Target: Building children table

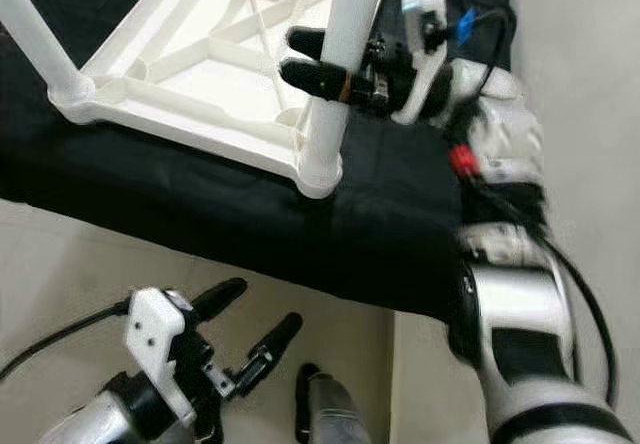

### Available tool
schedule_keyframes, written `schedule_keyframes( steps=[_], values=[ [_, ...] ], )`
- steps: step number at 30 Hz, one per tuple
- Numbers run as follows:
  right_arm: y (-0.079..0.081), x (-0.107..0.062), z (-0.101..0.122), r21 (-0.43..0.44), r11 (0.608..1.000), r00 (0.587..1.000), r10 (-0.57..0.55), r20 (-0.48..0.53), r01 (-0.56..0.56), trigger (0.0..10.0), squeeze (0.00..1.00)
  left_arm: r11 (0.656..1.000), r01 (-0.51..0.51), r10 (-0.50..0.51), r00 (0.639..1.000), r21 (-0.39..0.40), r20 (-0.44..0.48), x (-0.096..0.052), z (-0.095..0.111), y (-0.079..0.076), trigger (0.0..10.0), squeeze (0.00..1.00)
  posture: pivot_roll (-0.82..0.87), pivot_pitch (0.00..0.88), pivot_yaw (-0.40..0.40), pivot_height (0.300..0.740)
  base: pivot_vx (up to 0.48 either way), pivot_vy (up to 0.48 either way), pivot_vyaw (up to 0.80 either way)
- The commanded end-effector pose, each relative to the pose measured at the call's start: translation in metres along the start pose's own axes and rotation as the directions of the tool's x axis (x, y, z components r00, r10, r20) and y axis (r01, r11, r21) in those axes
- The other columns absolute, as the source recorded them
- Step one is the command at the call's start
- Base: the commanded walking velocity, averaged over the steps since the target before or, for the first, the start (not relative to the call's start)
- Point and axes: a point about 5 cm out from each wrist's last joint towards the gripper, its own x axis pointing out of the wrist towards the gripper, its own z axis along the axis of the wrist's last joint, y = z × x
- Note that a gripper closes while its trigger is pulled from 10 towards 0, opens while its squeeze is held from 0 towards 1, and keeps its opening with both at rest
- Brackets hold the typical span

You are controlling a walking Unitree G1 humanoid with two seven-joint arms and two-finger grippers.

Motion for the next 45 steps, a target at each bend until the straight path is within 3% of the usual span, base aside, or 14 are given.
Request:
schedule_keyframes(
  steps=[1,2,3,4,6,16,17,18,19,22,23,30,32,45],
  values=[
    [0.042,-0.012,-0.080,0.114,0.906,0.881,-0.357,-0.309,0.407,0.0,0.00,1.000,-0.010,0.009,1.000,-0.004,-0.018,0.007,-0.012,0.006,10.0,0.00,-0.01,0.140,-0.175,0.740,0.000,0.000,0.00],
    [0.042,-0.012,-0.080,0.114,0.906,0.881,-0.357,-0.309,0.407,0.0,0.00,1.000,-0.010,0.009,1.000,-0.004,-0.018,0.007,-0.012,0.006,10.0,0.00,-0.01,0.140,-0.175,0.740,0.000,0.000,0.00],
    [0.069,-0.017,-0.114,0.095,0.800,0.752,-0.506,-0.423,0.592,0.0,0.00,1.000,-0.009,0.009,1.000,0.009,-0.018,0.015,-0.018,0.013,10.0,0.00,-0.02,0.089,-0.171,0.740,0.000,0.000,0.00],
    [0.069,-0.017,-0.114,0.095,0.800,0.752,-0.506,-0.423,0.592,0.0,0.00,1.000,-0.009,0.009,1.000,0.009,-0.018,0.015,-0.018,0.013,10.0,0.00,-0.02,0.089,-0.171,0.740,0.000,0.000,0.00],
    [0.081,0.011,-0.147,0.107,0.684,0.629,-0.584,-0.513,0.722,0.0,0.00,1.000,-0.008,0.009,1.000,0.023,-0.020,0.030,-0.027,0.026,10.0,0.00,-0.02,0.032,-0.169,0.740,0.000,0.000,0.00],
    [0.071,0.083,-0.149,0.296,0.661,0.709,-0.533,-0.461,0.689,0.0,0.00,0.997,-0.059,0.060,0.998,0.045,-0.018,0.038,-0.033,0.047,10.0,0.00,-0.01,0.000,-0.150,0.740,0.000,0.000,0.00],
    [0.074,0.094,-0.143,0.316,0.685,0.738,-0.499,-0.454,0.657,4.2,0.00,0.997,-0.067,0.068,0.998,0.048,-0.014,0.039,-0.034,0.049,10.0,0.00,-0.01,0.000,-0.147,0.740,0.000,0.000,0.00],
    [0.074,0.094,-0.143,0.316,0.685,0.738,-0.499,-0.454,0.657,4.2,0.00,0.997,-0.067,0.068,0.998,0.048,-0.014,0.039,-0.034,0.049,10.0,0.00,-0.01,0.000,-0.147,0.740,0.000,0.000,0.00],
    [0.075,0.097,-0.134,0.315,0.724,0.775,-0.475,-0.417,0.614,10.0,0.00,0.997,-0.066,0.067,0.998,0.048,-0.012,0.038,-0.033,0.049,10.0,0.00,-0.01,0.000,-0.138,0.740,0.000,0.000,0.00],
    [0.079,0.095,-0.124,0.332,0.737,0.798,-0.463,-0.386,0.588,10.0,0.27,0.997,-0.061,0.061,0.998,0.048,-0.009,0.037,-0.033,0.047,10.0,0.00,-0.02,0.014,-0.134,0.740,0.000,0.000,0.00],
    [0.078,0.089,-0.115,0.341,0.773,0.838,-0.436,-0.329,0.536,10.0,1.00,0.998,-0.055,0.055,0.998,0.045,-0.007,0.035,-0.032,0.044,10.0,0.00,-0.02,0.027,-0.126,0.740,0.000,0.000,0.00],
    [0.054,0.056,-0.093,0.330,0.900,0.958,-0.260,-0.121,0.286,10.0,1.00,0.998,-0.043,0.042,0.999,0.036,0.006,0.027,-0.026,0.033,10.0,0.00,0.00,0.099,-0.116,0.740,0.000,0.000,0.00],
    [0.022,0.035,-0.084,0.298,0.942,0.988,-0.149,-0.046,0.156,10.0,1.00,0.999,-0.031,0.030,0.999,0.035,0.021,0.020,-0.021,0.024,10.0,0.00,0.02,0.154,-0.113,0.740,0.000,0.000,0.00],
    [-0.005,-0.003,-0.046,0.255,0.933,0.966,0.234,0.109,-0.255,10.0,1.00,1.000,-0.007,0.007,1.000,0.013,0.008,0.000,-0.008,0.003,10.0,0.00,0.09,0.273,-0.085,0.740,0.000,0.000,0.00]
  ],
)
